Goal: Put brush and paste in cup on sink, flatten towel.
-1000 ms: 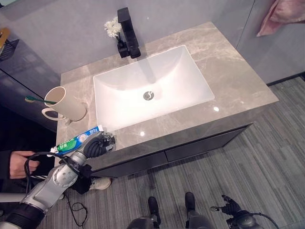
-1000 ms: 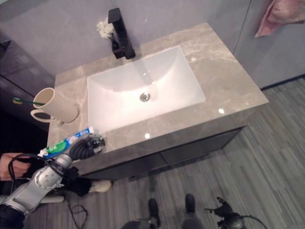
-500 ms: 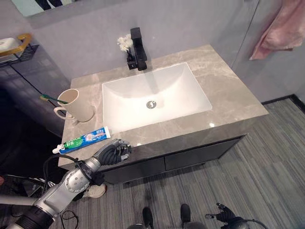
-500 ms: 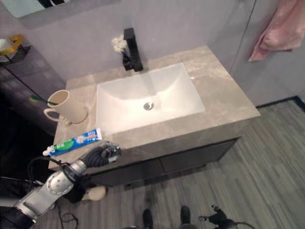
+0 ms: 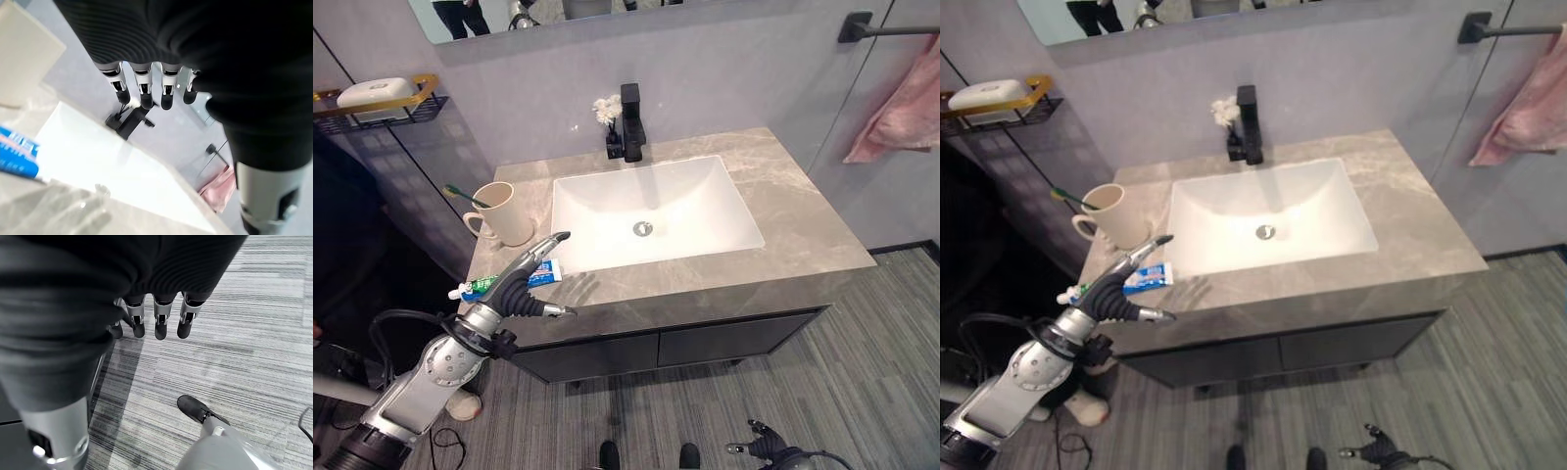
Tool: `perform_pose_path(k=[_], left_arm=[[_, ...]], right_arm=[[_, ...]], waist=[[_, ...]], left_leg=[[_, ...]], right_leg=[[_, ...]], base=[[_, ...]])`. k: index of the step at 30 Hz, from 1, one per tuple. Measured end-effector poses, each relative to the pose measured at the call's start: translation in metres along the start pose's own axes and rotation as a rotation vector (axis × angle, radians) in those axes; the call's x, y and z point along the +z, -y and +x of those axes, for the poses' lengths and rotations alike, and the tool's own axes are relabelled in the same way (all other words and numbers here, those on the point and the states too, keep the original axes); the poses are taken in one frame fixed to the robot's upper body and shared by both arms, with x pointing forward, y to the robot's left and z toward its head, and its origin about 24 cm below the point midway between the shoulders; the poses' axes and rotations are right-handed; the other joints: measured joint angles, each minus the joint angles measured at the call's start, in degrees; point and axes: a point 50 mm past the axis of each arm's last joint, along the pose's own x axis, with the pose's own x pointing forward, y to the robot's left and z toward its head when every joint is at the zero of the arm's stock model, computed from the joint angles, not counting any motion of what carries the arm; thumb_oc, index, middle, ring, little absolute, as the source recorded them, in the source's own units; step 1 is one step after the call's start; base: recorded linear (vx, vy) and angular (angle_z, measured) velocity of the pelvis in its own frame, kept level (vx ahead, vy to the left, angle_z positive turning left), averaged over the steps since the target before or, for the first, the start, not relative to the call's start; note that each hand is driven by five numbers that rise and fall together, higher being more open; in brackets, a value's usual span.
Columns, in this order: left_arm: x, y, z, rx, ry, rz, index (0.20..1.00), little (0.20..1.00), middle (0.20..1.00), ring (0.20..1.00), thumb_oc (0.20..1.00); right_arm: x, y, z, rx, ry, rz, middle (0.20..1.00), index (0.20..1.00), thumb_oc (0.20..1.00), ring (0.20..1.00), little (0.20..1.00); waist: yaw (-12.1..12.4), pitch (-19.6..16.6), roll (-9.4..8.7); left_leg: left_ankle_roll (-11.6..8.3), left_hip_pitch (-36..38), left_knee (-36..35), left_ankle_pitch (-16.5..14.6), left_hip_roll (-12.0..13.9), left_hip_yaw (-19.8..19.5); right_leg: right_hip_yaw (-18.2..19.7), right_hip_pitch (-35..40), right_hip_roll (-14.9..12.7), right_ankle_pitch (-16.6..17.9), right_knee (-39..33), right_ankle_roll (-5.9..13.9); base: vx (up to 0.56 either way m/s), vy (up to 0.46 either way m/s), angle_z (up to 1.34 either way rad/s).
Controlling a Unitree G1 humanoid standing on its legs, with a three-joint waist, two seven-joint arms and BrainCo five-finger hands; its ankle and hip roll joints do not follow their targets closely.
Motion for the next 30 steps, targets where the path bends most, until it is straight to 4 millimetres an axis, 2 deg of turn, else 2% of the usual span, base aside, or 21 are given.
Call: perform_pose_path(k=[1,2,5,6,10,12,18,21,24,25,28,30], left_arm=[[0.0,-0.003,0.0,0.011,-0.002,0.005,1.0,1.0,1.0,1.0,1.0],[-0.002,-0.011,-0.005,0.047,-0.016,0.019,1.0,1.0,1.0,1.0,1.0],[-0.005,-0.016,-0.01,0.073,-0.037,0.028,1.0,1.0,1.0,1.0,1.0],[-0.007,-0.017,-0.013,0.081,-0.052,0.029,1.0,1.0,1.0,1.0,1.0],[-0.009,-0.014,-0.017,0.076,-0.069,0.018,1.0,1.0,1.0,1.0,1.0],[-0.009,-0.007,-0.018,0.112,-0.073,-0.071,1.0,1.0,1.0,1.0,1.0],[-0.004,-0.001,-0.014,0.11,-0.044,-0.106,1.0,1.0,1.0,1.0,1.0],[-0.001,0.005,-0.012,0.071,-0.032,-0.118,1.0,1.0,1.0,1.0,1.0],[-0.001,0.005,-0.011,0.067,-0.03,-0.114,1.0,1.0,1.0,1.0,1.0],[0.0,0.004,-0.01,0.068,-0.024,-0.111,1.0,1.0,1.0,1.0,1.0],[0.003,-0.001,-0.005,0.071,-0.001,-0.09,1.0,1.0,1.0,1.0,1.0],[0.003,-0.008,-0.003,0.057,0.002,-0.05,1.0,1.0,1.0,1.0,1.0]], right_arm=[[0.0,0.0,0.0,0.0,0.0,-0.003,1.0,1.0,1.0,1.0,1.0],[0.001,-0.001,0.0,0.007,0.0,-0.019,1.0,1.0,1.0,1.0,1.0],[0.0,-0.004,0.0,0.024,-0.001,-0.042,1.0,1.0,1.0,1.0,1.0],[0.003,-0.004,0.001,0.026,0.006,-0.048,1.0,1.0,1.0,1.0,1.0],[0.002,-0.005,0.001,0.032,-0.001,-0.049,1.0,1.0,1.0,1.0,1.0],[0.004,-0.005,0.001,0.039,0.002,-0.05,1.0,1.0,1.0,1.0,1.0],[0.007,-0.003,0.002,0.037,0.007,-0.053,1.0,1.0,1.0,1.0,1.0],[0.001,-0.001,0.001,0.031,-0.009,-0.04,1.0,1.0,1.0,1.0,1.0],[0.003,0.001,0.002,0.027,-0.004,-0.04,1.0,1.0,1.0,1.0,1.0],[0.005,0.001,0.002,0.027,0.001,-0.049,1.0,1.0,1.0,1.0,1.0],[0.006,-0.001,0.002,0.032,0.005,-0.051,1.0,1.0,1.0,1.0,1.0],[0.001,-0.01,0.001,0.051,-0.009,-0.043,1.0,1.0,1.0,1.0,1.0]], waist=[[-0.1,0.0,0.0],[1.1,-0.1,-0.3],[1.5,-0.2,-0.7],[2.4,-0.1,-0.71],[3.0,0.0,-1.05],[3.8,0.3,-1.32],[4.1,2.8,-1.63],[3.8,3.5,-1.1],[3.4,4.1,-1.18],[2.8,4.5,-1.41],[1.3,5.8,-3.11],[0.8,6.6,-4.78]], left_leg=[[-0.03,0.1,0.0,0.1,0.0,-0.3],[-0.07,0.1,0.0,0.0,0.0,-1.4],[-0.02,0.3,0.2,0.4,-0.1,-3.1],[-0.09,0.1,0.2,0.4,-0.2,-3.7],[-0.23,0.3,0.2,0.5,-0.4,-5.2],[-0.21,0.5,0.2,0.5,-0.5,-5.2],[0.17,1.1,0.2,0.5,-1.3,-5.1],[1.05,1.1,0.3,-0.1,-2.6,-4.5],[2.39,0.9,0.2,-0.5,-3.7,-2.1],[3.39,0.9,0.2,-0.7,-4.3,-1.1],[4.49,1.0,0.3,-0.9,-5.9,0.2],[4.52,1.1,0.3,-0.9,-6.0,0.4]], right_leg=[[-0.4,0.2,0.0,-0.1,0.0,-0.06],[-1.5,1.0,0.0,-0.2,0.0,-0.23],[-3.2,1.7,0.0,-0.6,0.0,-0.28],[-3.9,2.0,0.0,-0.8,0.0,-0.13],[-5.3,2.8,-0.1,-1.4,0.0,0.18],[-5.3,2.9,-0.2,-1.4,0.0,0.17],[-5.3,3.7,-1.1,-1.6,0.0,0.46],[-4.7,2.4,-2.6,-2.4,2.1,1.69],[-2.2,-0.8,-4.1,-3.5,5.9,2.43],[-1.2,-2.2,-5.0,-4.0,7.9,2.98],[1.1,-5.0,-6.8,-6.0,12.8,3.98],[2.0,-5.5,-6.2,-6.3,13.5,4.15]], base=[[0.01,-0.035,0.31],[0.0,-0.021,0.39],[-0.02,-0.005,0.35],[-0.01,0.012,0.19],[0.01,0.036,0.21],[-0.01,0.104,0.04],[0.02,0.152,0.0],[0.0,0.2,-0.06],[-0.02,0.159,-0.35],[-0.04,0.112,-0.36],[-0.04,0.089,-0.22],[-0.03,0.085,-0.06]])
